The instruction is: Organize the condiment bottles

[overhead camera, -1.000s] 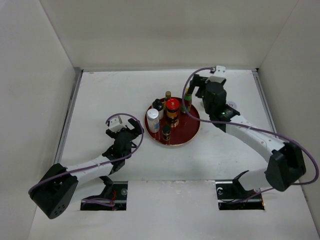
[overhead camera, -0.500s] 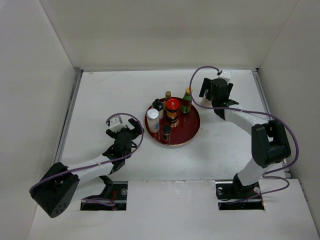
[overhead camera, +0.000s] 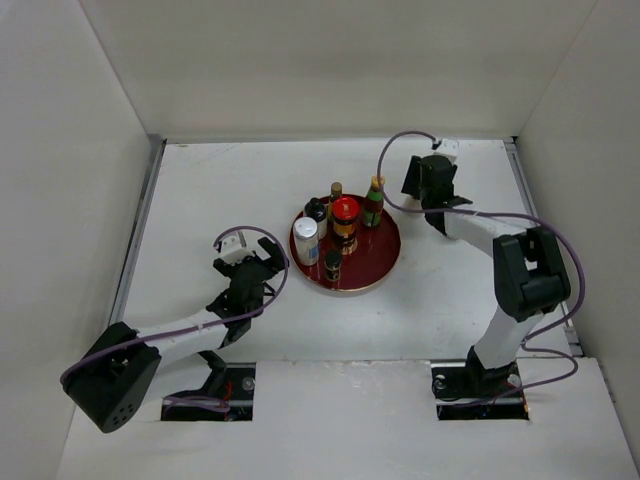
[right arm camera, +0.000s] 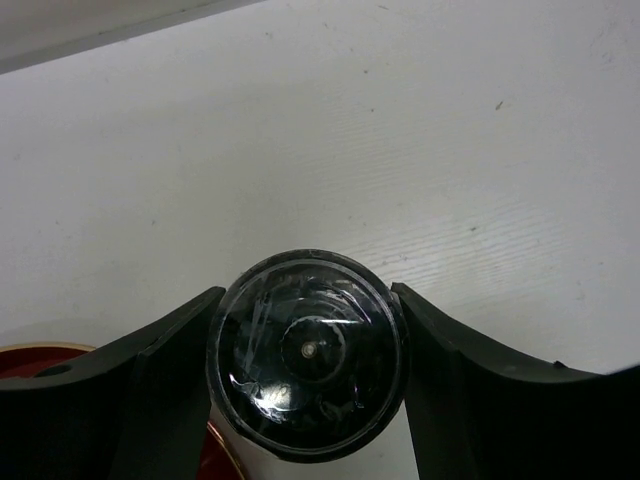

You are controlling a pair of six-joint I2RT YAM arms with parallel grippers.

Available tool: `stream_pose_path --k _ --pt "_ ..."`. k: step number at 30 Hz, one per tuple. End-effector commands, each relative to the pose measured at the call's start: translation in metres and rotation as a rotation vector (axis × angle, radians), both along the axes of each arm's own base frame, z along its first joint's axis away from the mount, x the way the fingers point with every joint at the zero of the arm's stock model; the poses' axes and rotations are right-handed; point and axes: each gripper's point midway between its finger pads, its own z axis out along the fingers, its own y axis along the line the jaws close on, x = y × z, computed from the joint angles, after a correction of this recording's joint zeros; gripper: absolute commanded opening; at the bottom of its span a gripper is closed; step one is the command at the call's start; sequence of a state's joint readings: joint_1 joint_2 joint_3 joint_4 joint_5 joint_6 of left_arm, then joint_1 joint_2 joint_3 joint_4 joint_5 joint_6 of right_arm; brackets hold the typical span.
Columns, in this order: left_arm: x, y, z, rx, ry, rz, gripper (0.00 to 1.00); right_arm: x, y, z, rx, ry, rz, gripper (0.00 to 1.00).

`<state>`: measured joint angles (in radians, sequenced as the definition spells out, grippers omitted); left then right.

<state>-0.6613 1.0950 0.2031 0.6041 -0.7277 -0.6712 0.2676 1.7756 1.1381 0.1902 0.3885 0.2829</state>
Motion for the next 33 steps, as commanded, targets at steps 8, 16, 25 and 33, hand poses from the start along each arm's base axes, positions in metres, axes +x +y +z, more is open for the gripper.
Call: stream_pose_path --k 8,16,25,33 --pt "0.007 -0.009 0.021 -0.065 -0.059 -0.01 1.0 -0.086 0.002 0.104 0.079 -0.28 -0.036 0.52" --pt "0.008 -0.006 0.025 -0.08 -0.074 -0.003 1.0 -0.139 0.108 0.097 0.204 -0.251 0.227 0.53" --pt "0.008 -0.006 0.021 -0.078 -0.064 -0.006 1.0 -0.154 0.189 0.068 0.224 -0.187 0.375 0.55" --pt "0.008 -0.006 0.02 -0.083 -0.062 -0.009 1.0 -0.161 0.207 0.038 0.221 -0.134 0.379 0.72"
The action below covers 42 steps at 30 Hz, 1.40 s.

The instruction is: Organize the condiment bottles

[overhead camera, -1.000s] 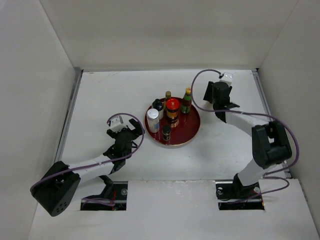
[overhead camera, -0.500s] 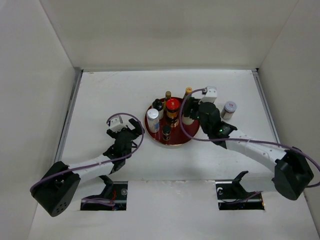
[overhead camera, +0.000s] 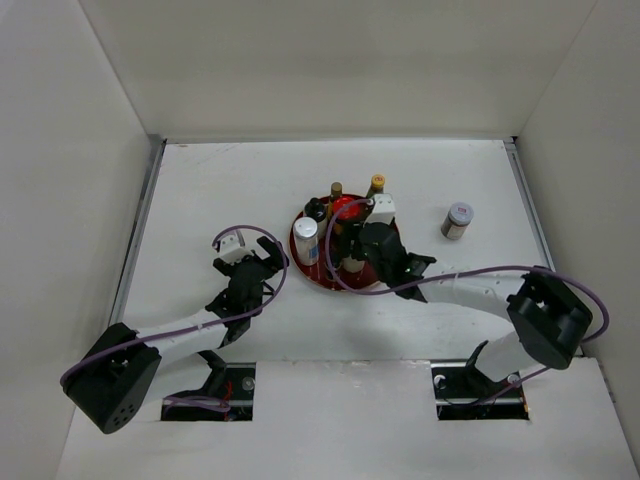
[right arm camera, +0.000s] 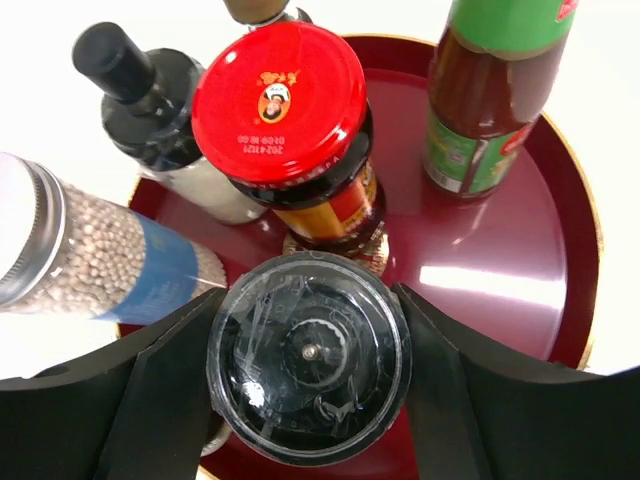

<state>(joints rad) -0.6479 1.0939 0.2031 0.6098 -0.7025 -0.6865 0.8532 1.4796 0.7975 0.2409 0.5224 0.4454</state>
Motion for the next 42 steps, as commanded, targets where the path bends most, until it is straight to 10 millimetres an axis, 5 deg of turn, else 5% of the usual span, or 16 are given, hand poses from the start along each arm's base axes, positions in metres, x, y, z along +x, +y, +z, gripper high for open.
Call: stream_pose_path --k 1,5,9,12,17,19,33,37,42 --pt "0.006 -0.005 0.019 -0.06 -0.059 -0.003 1.0 0.011 0.015 0.039 0.132 -0.084 -0.035 0.79" --pt "0.006 -0.005 0.022 -0.066 -0.069 -0.002 1.0 0.008 -0.01 0.061 0.139 -0.121 -0.097 0.93" --pt "0.006 -0.007 0.019 -0.061 -0.058 -0.009 1.0 0.012 -0.061 0.081 0.155 -0.15 -0.192 0.98" --pt "0.006 -0.006 0.021 -0.065 -0.065 -0.003 1.0 0.018 -0.123 0.087 0.153 -0.184 -0.347 1.0" --pt "0.005 -0.006 0.023 -0.072 -0.071 -0.006 1.0 0.03 -0.253 0.062 0.038 -0.14 -0.701 1.0" --pt "0.005 -0.005 0.022 -0.07 -0.07 -0.002 1.0 0.039 -0.279 0.048 0.007 -0.085 -0.736 1.0" --pt "0.004 0.005 0.02 -0.084 -0.07 0.039 1.0 0.094 -0.282 -0.014 -0.009 0.106 -0.634 1.0" --pt "0.004 0.008 0.017 -0.097 -0.062 0.051 1.0 0.104 -0.293 -0.023 -0.025 0.109 -0.676 0.88" --pt "0.005 0.012 0.015 -0.112 -0.047 0.069 1.0 0.111 -0.295 -0.014 -0.005 0.077 -0.685 0.55"
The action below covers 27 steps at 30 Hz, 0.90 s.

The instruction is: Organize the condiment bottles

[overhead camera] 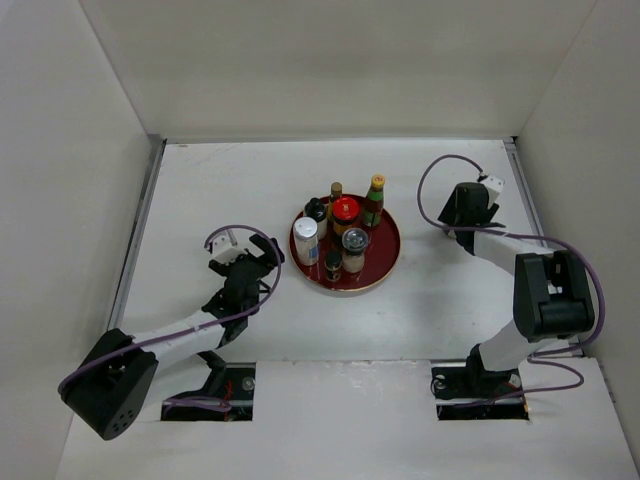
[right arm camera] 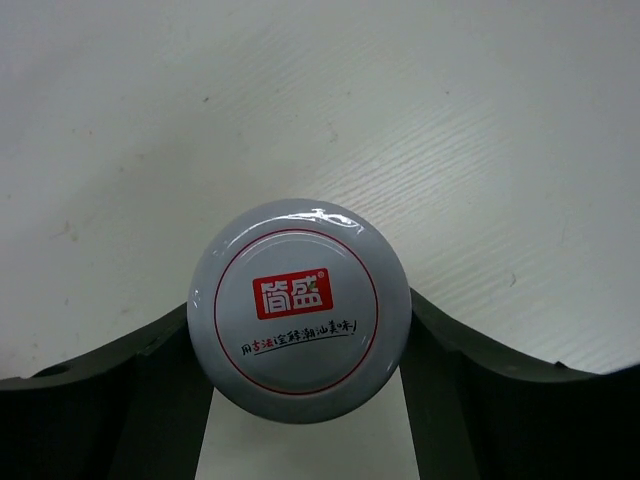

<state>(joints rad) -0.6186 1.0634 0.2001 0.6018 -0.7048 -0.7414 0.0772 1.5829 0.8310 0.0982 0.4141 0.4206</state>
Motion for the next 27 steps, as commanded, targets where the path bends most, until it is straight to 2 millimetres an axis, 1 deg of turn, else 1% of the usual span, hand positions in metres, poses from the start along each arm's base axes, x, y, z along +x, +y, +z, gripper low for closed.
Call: stream_pose_path --k 1,4,7,10,13,15,17,21,23,27 --pt "0.003 0.004 0.005 -0.048 -0.018 0.022 1.0 0.025 0.0 0.051 0.008 -0.172 -0.011 0.52" --pt "0.004 0.001 0.005 -0.069 -0.007 -0.001 1.0 0.015 0.026 0.078 0.0 -0.241 0.039 0.51" --pt "0.006 0.004 0.0 -0.063 0.01 0.008 1.0 0.002 0.061 0.107 -0.016 -0.305 0.132 0.5" --pt "0.006 0.002 -0.002 -0.068 0.017 -0.003 1.0 -0.007 0.102 0.124 0.017 -0.353 0.232 0.5" --pt "0.007 0.004 -0.001 -0.068 0.013 0.006 1.0 -0.014 0.145 0.135 0.058 -0.386 0.327 0.51" --pt "0.008 0.006 -0.003 -0.069 0.019 0.009 1.0 -0.014 0.166 0.134 0.069 -0.381 0.37 0.52" --pt "0.007 0.006 -0.002 -0.078 0.015 0.005 1.0 -0.013 0.186 0.129 0.084 -0.373 0.405 0.52" --pt "0.006 0.008 0.001 -0.087 0.005 0.011 1.0 -0.013 0.212 0.114 0.118 -0.34 0.455 0.52" --pt "0.006 0.008 0.0 -0.092 0.008 0.011 1.0 -0.011 0.219 0.103 0.121 -0.314 0.471 0.52" --pt "0.006 0.009 0.001 -0.104 0.003 0.013 1.0 -0.014 0.227 0.082 0.122 -0.271 0.476 0.53"
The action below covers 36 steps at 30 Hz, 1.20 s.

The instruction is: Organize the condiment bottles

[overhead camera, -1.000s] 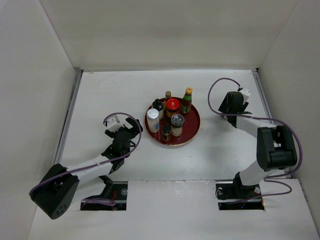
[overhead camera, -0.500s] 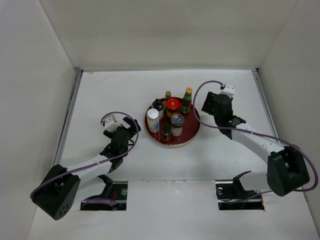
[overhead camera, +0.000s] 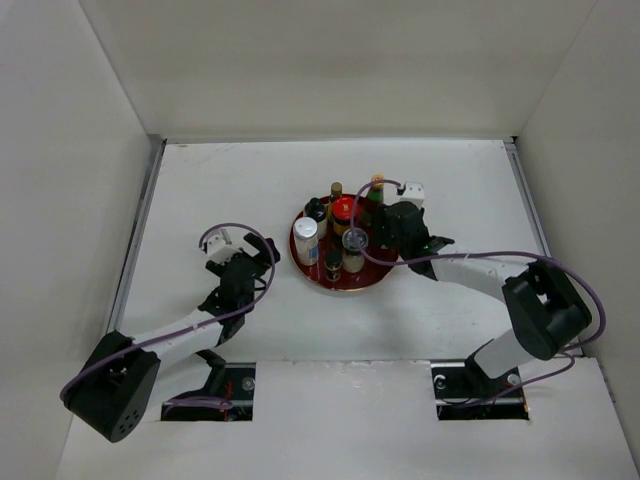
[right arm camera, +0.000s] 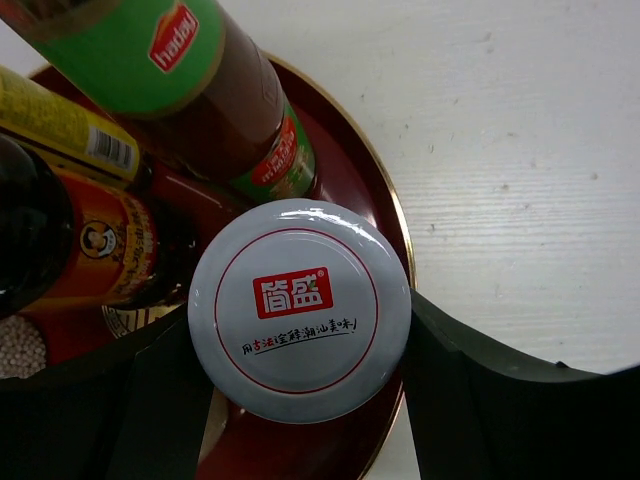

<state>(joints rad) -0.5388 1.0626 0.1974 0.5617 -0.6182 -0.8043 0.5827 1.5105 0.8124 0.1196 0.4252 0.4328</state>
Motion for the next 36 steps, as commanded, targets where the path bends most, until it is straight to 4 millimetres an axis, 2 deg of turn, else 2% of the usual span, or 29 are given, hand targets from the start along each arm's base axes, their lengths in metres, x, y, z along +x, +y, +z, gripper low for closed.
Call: stream_pose_path --k 1,3,5,9,12,16,19,21,25,30,33,36 --pt "0.003 -0.001 0.009 -0.042 -0.033 0.005 1.0 0.026 0.026 0.052 0.134 -0.155 -0.009 0.53" --pt "0.003 -0.001 0.008 -0.043 -0.029 0.001 1.0 0.025 0.025 0.044 0.123 -0.141 -0.012 0.55" --pt "0.003 -0.002 0.01 -0.05 -0.034 -0.006 1.0 0.022 0.023 0.042 0.12 -0.139 -0.026 0.62" --pt "0.004 -0.002 0.007 -0.043 -0.019 -0.004 1.0 0.018 0.019 0.052 0.12 -0.156 -0.037 0.9" --pt "0.004 -0.003 0.006 -0.04 -0.008 -0.01 1.0 0.013 0.012 0.067 0.137 -0.186 -0.053 1.0" --pt "0.003 0.003 0.004 -0.033 -0.011 0.005 1.0 0.003 -0.004 0.094 0.171 -0.239 -0.078 1.0" --pt "0.003 0.006 0.003 -0.024 -0.003 0.014 1.0 -0.003 -0.03 0.11 0.187 -0.288 -0.135 1.0" --pt "0.005 0.004 0.0 -0.014 0.011 0.013 1.0 -0.007 -0.056 0.113 0.188 -0.319 -0.209 1.0" --pt "0.009 0.001 -0.009 0.009 0.061 0.003 1.0 -0.016 -0.112 0.106 0.223 -0.355 -0.363 1.0" --pt "0.014 0.001 -0.01 0.032 0.088 0.012 1.0 -0.029 -0.16 0.081 0.331 -0.395 -0.52 1.0" --pt "0.013 0.006 -0.008 0.047 0.096 0.032 1.0 -0.032 -0.166 0.062 0.346 -0.374 -0.542 1.0" --pt "0.014 0.01 -0.001 0.051 0.09 0.05 1.0 -0.034 -0.167 0.054 0.367 -0.376 -0.562 1.0"
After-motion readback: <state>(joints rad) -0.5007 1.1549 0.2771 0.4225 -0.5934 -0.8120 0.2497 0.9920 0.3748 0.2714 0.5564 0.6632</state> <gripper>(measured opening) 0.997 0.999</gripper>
